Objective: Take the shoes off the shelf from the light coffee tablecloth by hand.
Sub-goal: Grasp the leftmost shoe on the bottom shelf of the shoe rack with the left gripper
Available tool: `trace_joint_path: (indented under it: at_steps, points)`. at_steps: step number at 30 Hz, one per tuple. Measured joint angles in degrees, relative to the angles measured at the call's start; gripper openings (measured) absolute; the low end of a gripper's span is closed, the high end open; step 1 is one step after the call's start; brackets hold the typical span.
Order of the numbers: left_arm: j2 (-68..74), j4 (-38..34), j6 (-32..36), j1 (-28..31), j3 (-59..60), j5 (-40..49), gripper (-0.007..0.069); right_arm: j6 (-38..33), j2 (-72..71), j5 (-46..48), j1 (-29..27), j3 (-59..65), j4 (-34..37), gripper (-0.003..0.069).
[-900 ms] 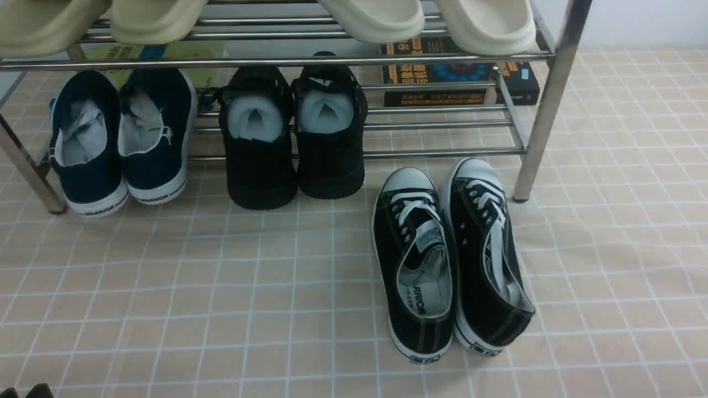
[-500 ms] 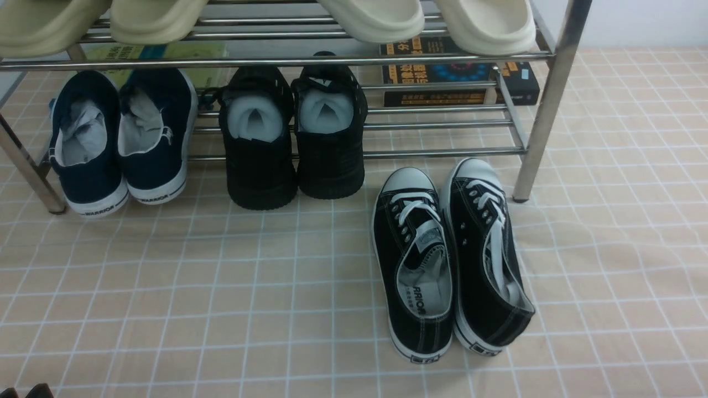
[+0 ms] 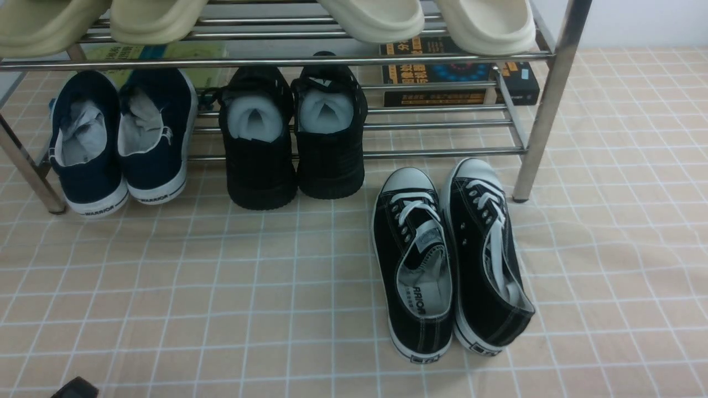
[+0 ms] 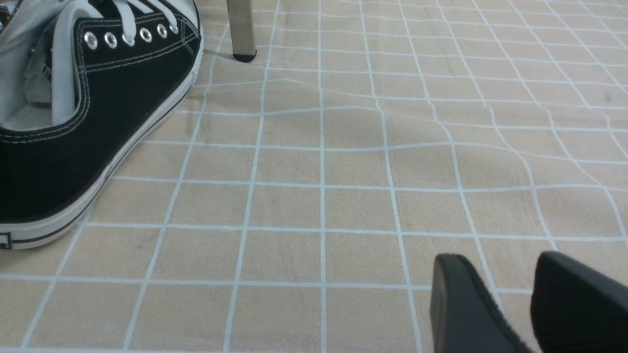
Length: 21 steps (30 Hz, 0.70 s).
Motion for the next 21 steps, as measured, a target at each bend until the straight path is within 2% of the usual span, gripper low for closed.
trace_joint_path:
  at_steps: [3, 10, 13, 14, 15, 16, 18, 21]
  points:
    - [0.0, -4.67, -4.15, 0.0, 0.01, -1.56, 0.0242, 0.0, 0.0, 0.0, 0.0, 0.0, 0.0, 0.024]
    - [0.0, -6.1, -5.75, 0.0, 0.01, -6.3, 0.0236, 0.0, 0.0, 0.0, 0.0, 0.0, 0.0, 0.024]
    - [0.0, -7.11, -5.81, 0.0, 0.01, -8.07, 0.0188, 0.0, 0.0, 0.0, 0.0, 0.0, 0.0, 0.024]
    - [0.0, -7.57, -5.81, 0.0, -0.39, -7.84, 0.0117, 0.0, 0.0, 0.0, 0.0, 0.0, 0.0, 0.024]
    - [0.0, -7.57, -5.81, 0.0, -0.71, -7.59, 0.0108, 0.0, 0.0, 0.0, 0.0, 0.0, 0.0, 0.024]
    - [0.0, -7.18, -5.24, 0.0, -2.18, -6.9, 0.0049, 0.0, 0.0, 0.0, 0.0, 0.0, 0.0, 0.024]
    - [0.18, -4.5, -3.7, 0.0, -6.43, -6.58, 0.0009, 0.0, 0.0, 0.0, 0.0, 0.0, 0.0, 0.024]
    - [5.25, 0.95, -2.34, 0.0, -14.46, -4.48, 0.0001, 0.0, 0.0, 0.0, 0.0, 0.0, 0.0, 0.024]
